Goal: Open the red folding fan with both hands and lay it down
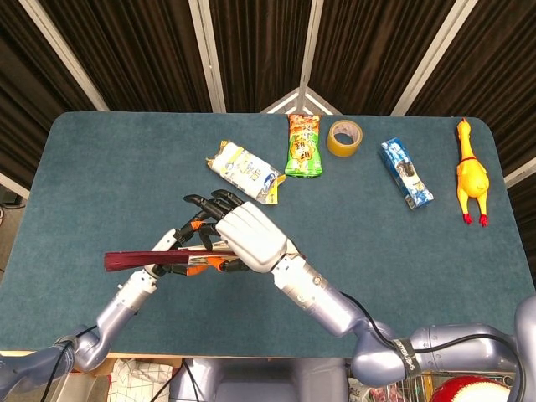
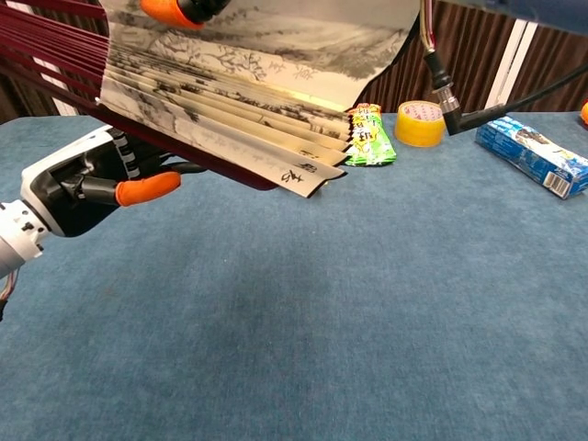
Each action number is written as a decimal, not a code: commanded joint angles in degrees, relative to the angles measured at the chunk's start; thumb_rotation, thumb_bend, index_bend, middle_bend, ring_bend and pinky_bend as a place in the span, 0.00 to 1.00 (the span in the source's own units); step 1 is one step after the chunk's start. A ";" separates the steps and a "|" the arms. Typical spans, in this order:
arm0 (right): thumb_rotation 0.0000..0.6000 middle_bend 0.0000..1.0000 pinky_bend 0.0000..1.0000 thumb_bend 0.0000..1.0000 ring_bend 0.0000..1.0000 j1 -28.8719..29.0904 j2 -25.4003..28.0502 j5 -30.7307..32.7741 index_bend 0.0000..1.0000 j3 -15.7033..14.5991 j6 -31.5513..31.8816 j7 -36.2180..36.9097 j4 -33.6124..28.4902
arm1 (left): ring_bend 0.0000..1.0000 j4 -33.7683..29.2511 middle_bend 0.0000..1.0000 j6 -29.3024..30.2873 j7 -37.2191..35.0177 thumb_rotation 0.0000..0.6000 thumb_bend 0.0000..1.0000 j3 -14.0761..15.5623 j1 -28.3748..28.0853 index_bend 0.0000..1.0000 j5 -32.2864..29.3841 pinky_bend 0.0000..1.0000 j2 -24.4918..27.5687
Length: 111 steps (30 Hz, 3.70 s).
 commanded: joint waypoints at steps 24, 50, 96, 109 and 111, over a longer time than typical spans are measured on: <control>1.00 0.15 0.17 0.48 0.26 -0.49 1.32 -0.22 0.91 -0.28 0.28 0.80 -0.83 | 0.00 -2.99 0.12 -0.76 2.88 1.00 0.58 -0.12 -1.60 0.47 -1.95 0.16 0.53; 1.00 0.15 0.17 0.50 0.26 -1.23 2.61 -0.77 0.92 -0.97 0.46 1.22 -1.38 | 0.00 -3.38 0.02 -1.29 5.35 1.00 0.45 1.05 -3.22 0.23 -1.05 0.15 -0.27; 1.00 0.16 0.17 0.50 0.26 -5.66 9.90 -2.68 0.94 0.24 1.96 6.96 -0.78 | 0.00 -5.83 0.22 4.89 25.41 1.00 0.61 -5.52 -1.24 0.66 -5.53 0.18 1.99; 1.00 0.16 0.17 0.50 0.26 -9.24 13.15 -6.52 0.95 -0.79 2.64 12.49 3.41 | 0.00 -5.02 0.22 9.78 38.14 1.00 0.59 -7.00 0.54 0.66 -5.03 0.18 5.91; 1.00 0.16 0.17 0.50 0.26 -9.59 13.57 -7.27 0.95 -0.97 2.92 12.39 3.82 | 0.00 -4.52 0.22 9.96 39.18 1.00 0.58 -7.01 0.76 0.66 -5.13 0.18 6.15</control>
